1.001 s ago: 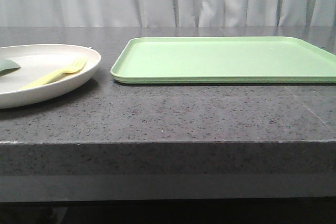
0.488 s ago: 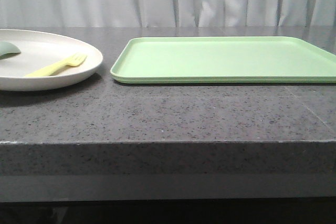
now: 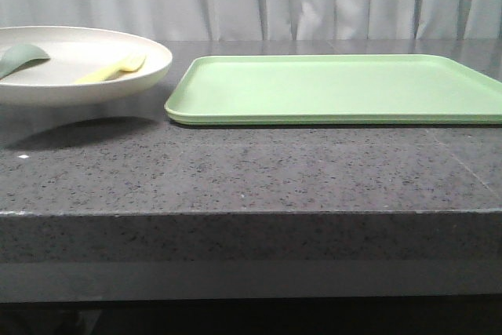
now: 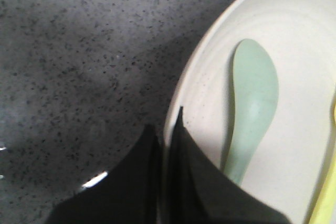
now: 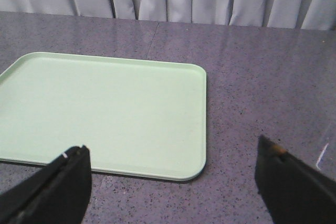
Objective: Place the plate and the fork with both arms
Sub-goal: 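Lift the plate with the left gripper and set it onto the green tray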
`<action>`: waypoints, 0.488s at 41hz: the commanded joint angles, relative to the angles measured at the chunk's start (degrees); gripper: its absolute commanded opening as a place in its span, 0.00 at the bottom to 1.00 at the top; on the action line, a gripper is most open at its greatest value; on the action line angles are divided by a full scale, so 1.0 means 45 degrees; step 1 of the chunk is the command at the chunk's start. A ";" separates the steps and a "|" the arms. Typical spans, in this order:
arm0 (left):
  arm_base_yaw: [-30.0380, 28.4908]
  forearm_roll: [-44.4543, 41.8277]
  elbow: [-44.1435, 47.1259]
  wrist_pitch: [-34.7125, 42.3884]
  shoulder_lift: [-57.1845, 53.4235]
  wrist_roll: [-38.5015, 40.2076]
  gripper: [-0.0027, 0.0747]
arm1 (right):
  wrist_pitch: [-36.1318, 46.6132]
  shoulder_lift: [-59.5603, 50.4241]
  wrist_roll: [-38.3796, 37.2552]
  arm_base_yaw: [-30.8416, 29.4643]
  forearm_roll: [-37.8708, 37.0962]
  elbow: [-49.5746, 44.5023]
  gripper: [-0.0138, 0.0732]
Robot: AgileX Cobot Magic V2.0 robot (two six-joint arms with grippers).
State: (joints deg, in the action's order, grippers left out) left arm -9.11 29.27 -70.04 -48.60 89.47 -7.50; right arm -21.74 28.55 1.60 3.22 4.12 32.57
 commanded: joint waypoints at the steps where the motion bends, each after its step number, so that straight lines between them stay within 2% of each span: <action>1: 0.0355 0.1202 -0.0432 0.0715 -0.0504 -0.0137 0.01 | 0.0979 0.0122 0.0054 -0.0033 -0.0069 0.0381 0.91; 9: 0.1324 0.1324 -0.0752 0.1053 -0.0104 0.0008 0.01 | 0.1034 0.0122 0.0054 -0.0033 -0.0069 0.0381 0.91; 20: 0.3158 0.1412 -0.2653 0.1045 0.1250 0.0775 0.01 | 0.1034 0.0122 0.0054 -0.0033 -0.0069 0.0381 0.91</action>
State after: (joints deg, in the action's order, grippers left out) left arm 2.41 32.03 -77.51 -46.33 95.88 -6.34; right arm -21.74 28.55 1.60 3.22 4.12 32.57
